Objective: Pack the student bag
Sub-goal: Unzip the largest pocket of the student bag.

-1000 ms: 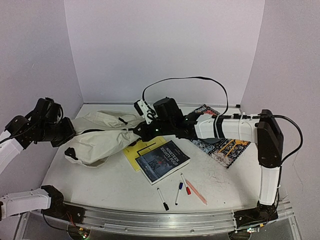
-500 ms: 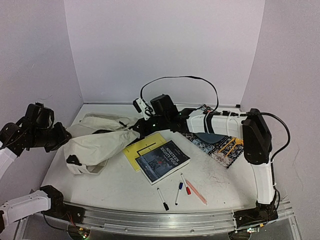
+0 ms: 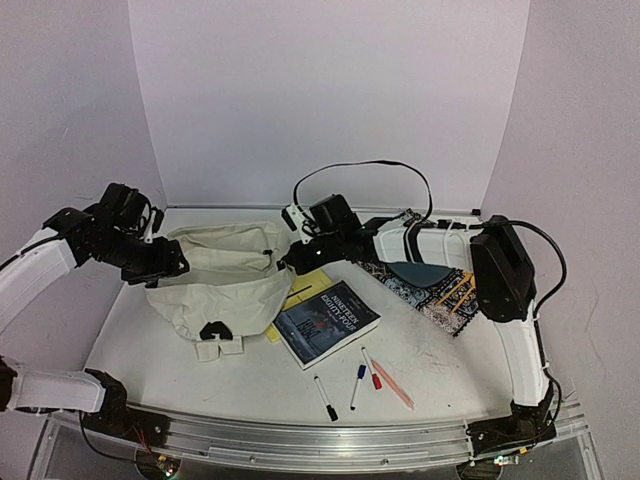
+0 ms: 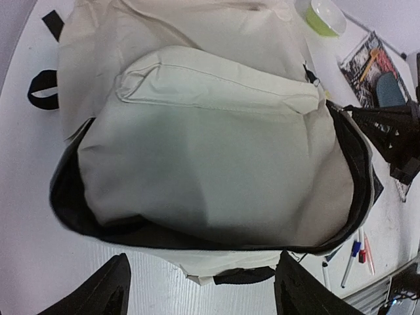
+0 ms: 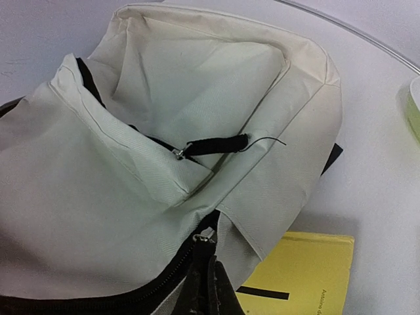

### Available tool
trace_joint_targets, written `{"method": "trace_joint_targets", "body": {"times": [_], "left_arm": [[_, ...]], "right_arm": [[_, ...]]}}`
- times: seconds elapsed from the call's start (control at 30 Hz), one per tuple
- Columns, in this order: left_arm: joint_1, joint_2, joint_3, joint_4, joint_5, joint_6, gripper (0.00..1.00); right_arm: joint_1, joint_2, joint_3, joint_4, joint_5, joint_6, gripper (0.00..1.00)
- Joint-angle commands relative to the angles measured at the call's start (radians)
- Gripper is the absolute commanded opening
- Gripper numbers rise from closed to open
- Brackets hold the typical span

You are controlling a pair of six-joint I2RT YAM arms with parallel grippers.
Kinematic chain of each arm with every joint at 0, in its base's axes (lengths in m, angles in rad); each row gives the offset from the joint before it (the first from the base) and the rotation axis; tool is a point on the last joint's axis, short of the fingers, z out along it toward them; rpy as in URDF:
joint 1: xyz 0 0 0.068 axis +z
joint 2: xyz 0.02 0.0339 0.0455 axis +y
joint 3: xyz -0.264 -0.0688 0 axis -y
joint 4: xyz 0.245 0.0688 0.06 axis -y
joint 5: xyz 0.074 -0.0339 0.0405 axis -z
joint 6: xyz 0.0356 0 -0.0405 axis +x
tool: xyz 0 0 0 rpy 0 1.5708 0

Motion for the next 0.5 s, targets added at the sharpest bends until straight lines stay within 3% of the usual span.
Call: {"method": "trace_joint_targets", "body": {"times": [0.0,0.17,0.47], "left_arm": [[-0.011,0.100,0.108,0.099,0.073,0.133,0.78],[-0.063,0.224,0.165,0.118,0.042,0.167,0.78],[-0.164,0.278,0.079,0.166,0.046,0.119,0.74]], "right_arm": [[0.005,-0.044,0.028,0.012,0.017,-0.007,0.06],[0.005,-0.103,-0.023,0.014,0.033,0.036,0.29],[0.024,-0.270,-0.215,0.035,0.024,0.211,0.62]]}}
